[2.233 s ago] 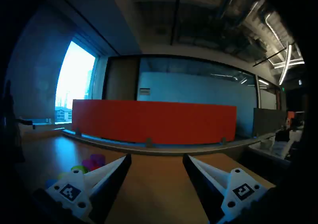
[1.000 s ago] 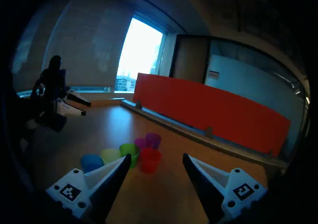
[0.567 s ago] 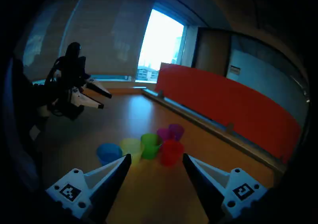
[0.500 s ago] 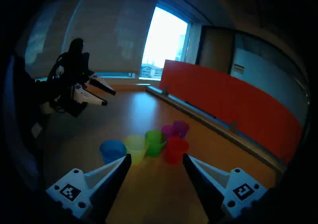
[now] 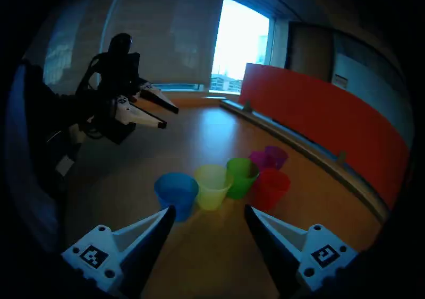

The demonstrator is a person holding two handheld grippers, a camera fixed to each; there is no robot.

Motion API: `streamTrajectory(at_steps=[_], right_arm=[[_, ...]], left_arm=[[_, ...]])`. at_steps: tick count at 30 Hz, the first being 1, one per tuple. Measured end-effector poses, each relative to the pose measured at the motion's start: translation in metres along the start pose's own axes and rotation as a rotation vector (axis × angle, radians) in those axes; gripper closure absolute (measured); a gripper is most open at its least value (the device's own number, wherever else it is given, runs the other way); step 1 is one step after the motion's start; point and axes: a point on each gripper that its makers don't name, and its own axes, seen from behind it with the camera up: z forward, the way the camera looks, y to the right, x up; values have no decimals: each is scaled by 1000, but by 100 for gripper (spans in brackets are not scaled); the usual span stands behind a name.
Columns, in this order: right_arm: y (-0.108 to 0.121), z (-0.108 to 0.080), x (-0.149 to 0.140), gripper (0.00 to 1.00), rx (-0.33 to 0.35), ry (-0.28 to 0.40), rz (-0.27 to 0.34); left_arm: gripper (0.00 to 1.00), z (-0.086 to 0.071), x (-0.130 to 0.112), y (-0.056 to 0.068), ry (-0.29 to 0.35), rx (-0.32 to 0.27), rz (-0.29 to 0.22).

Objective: Pour water

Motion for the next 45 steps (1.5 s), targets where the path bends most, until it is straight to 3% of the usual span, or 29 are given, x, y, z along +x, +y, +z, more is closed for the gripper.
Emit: streamTrajectory(at_steps=[6,18,29,45], right_arm=[[-8,13,-6,0,38,-20,-9],[-27,34,-19,0,108,-70,-34],[-46,62,-25,0,168,-102,-44],[-55,84,-22,0,193,-109,-54]], left_arm=[[8,1,-6,-6,-14,18,-7],[8,2,-10,-3,-34,1,23],[8,0,-10,-8,-30,16,36],[8,-6,-11,-13,-28,32,42]])
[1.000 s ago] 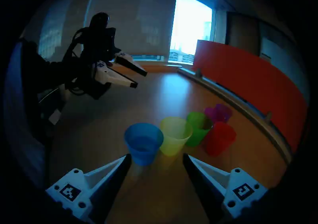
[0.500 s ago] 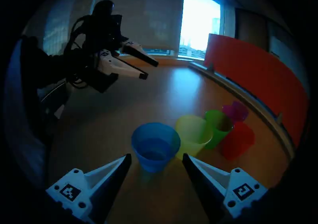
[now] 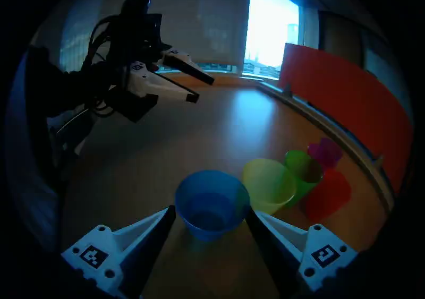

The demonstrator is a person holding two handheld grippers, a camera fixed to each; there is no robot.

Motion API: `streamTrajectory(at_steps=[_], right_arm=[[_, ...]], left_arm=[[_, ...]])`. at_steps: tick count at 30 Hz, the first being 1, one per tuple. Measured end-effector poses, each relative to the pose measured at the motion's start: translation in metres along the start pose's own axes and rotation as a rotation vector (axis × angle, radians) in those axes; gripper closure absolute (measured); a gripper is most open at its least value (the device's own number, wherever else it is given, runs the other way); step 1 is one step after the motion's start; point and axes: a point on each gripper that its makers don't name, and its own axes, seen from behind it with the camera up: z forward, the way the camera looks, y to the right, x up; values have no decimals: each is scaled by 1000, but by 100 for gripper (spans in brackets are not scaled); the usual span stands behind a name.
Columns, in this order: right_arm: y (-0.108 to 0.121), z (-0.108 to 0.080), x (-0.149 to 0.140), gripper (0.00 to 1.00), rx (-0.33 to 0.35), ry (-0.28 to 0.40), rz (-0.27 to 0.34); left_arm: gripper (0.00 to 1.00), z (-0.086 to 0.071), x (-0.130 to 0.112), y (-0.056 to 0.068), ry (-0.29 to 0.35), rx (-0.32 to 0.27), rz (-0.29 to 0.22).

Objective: Pour water

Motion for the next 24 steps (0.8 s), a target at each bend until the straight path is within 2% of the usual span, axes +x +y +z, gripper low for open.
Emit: streamTrajectory(at_steps=[17,21,24], right_arm=[[0,9,5,0,-4,5,-3],[2,10,5,7,-17,7,0],[3,10,4,8,-22,10,5]], left_arm=[[8,-3,0,-3,5,9,1],[8,-3,-1,-4,5,11,3],[8,-3,-2,-2,5,11,4]])
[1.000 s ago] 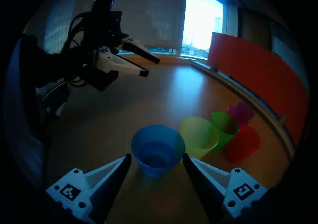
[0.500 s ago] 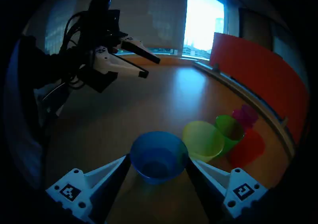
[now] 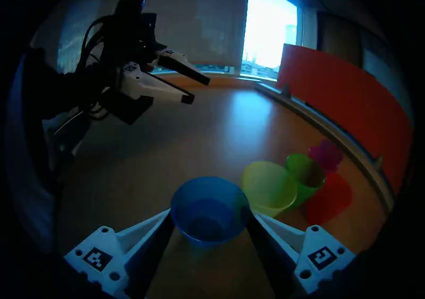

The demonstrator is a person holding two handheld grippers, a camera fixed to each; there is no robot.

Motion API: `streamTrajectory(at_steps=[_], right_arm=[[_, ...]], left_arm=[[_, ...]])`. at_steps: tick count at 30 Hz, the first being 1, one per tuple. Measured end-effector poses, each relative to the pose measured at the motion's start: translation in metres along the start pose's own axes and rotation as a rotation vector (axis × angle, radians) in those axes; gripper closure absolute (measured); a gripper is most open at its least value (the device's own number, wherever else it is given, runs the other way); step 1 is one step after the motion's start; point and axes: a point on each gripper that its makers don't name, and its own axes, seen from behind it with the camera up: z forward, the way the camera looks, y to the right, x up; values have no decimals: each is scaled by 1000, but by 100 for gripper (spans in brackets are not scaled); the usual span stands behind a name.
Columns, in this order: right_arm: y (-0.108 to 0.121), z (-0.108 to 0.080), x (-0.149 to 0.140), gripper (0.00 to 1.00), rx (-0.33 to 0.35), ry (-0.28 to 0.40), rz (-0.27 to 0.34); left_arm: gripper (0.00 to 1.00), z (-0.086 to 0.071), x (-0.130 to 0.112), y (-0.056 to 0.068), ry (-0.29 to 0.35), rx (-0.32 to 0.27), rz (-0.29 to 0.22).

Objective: Pour water

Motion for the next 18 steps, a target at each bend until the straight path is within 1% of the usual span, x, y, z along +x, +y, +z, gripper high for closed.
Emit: streamTrajectory(at_steps=[5,11,18], right_arm=[[0,-1,-1,9,-10,10,6],[0,-4,0,9,-22,29,21],[3,-12,10,9,-46,86,54]], left_arm=[[8,0,1,1,2,-2,1],[8,0,3,-1,5,6,-1],[8,1,3,4,3,0,0]])
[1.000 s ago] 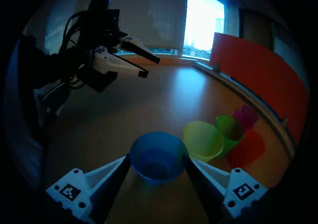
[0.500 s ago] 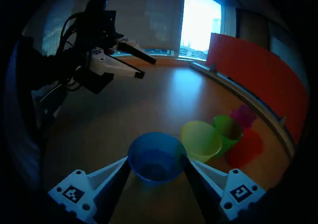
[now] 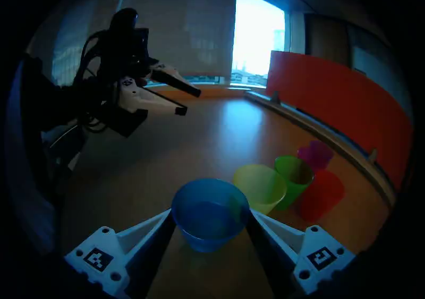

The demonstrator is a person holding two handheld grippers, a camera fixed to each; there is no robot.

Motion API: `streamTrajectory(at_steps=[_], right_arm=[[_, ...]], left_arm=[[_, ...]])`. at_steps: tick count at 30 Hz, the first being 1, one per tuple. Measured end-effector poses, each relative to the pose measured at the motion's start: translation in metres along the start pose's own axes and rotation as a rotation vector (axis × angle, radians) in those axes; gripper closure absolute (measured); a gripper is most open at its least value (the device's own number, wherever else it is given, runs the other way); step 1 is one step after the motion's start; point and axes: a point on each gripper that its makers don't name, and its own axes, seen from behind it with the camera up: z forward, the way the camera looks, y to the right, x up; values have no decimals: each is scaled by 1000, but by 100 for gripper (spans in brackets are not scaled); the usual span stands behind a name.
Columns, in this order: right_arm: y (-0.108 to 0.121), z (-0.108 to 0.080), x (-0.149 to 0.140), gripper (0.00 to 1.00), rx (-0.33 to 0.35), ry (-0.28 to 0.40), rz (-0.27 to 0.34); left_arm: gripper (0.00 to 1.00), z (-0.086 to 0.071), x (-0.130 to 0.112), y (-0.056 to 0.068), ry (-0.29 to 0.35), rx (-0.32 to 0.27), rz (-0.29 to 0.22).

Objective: Pour water

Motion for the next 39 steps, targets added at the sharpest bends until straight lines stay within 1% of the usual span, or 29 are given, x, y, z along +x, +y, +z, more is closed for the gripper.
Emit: streamTrajectory(at_steps=[11,20,26,32,39], right_arm=[[5,-16,27,9,-43,107,19],[14,-32,64,9,-92,239,42],[22,-43,88,9,-124,313,29],[28,-56,110,9,-156,392,25],[32,-68,126,9,-172,452,10]], left_arm=[[8,8,4,7,-1,-11,12],[8,12,13,13,9,-20,18],[8,16,17,16,13,-22,26],[8,21,21,18,17,-26,21],[8,29,24,20,19,-37,14]])
